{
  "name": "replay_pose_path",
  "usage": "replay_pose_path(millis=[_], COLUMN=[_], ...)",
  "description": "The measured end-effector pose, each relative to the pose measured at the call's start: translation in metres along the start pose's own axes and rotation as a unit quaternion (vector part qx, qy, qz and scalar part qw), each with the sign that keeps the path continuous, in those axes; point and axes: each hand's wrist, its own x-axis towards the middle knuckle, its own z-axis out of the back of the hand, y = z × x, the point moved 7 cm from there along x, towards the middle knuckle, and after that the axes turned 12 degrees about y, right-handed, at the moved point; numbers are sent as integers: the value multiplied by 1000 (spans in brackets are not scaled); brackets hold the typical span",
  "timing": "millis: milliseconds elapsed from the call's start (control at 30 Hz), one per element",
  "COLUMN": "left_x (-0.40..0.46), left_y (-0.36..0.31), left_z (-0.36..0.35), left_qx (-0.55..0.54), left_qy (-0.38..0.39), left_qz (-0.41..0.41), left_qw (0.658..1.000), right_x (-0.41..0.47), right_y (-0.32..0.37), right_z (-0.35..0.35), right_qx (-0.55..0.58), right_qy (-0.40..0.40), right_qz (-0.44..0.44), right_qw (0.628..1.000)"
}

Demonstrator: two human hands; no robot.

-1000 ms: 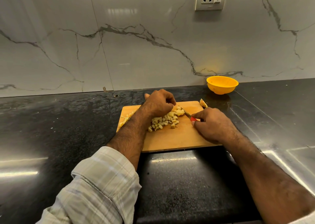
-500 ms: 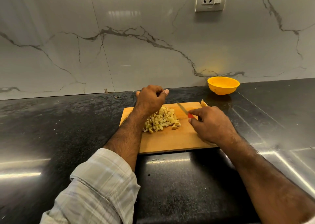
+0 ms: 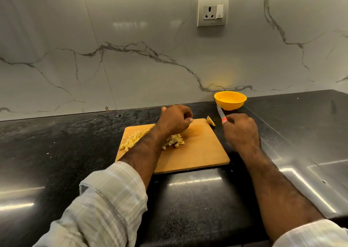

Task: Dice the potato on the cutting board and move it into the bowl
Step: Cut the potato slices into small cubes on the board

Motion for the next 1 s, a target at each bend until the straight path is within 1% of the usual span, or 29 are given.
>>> replay_pose_path(millis=[167,233,300,400,533,667,800,900,1000], left_x=[41,54,63,72,75,71,69,69,69], left_y=[-28,-33,-33,-28,-31,-40,-50,-54,-58], left_z=[-27,-38,-46,-52,-53,-58,-62,-64,-67], left_qx=[0,17,39,40,26,-14,-6,-41,-67], left_qy=[92,132,152,158,139,169,160,156,177], left_qz=[21,29,34,34,-7,-34,-38,-33,-23], left_qw=[996,991,987,986,990,985,986,986,982], right_x=[1,2,4,5,6,6,4,2,2], right_y=[-8,-11,-13,-12,-12,-14,-17,-17,-19], right_z=[-13,-15,-14,-12,-12,-9,-3,-1,1], right_qx=[-14,-14,-19,-27,-35,-28,-32,-21,-12], right_qy=[15,12,3,-14,-18,-37,-49,-52,-53], right_qz=[-30,-37,-44,-43,-39,-45,-58,-62,-73], right_qw=[999,999,999,999,998,998,997,996,996])
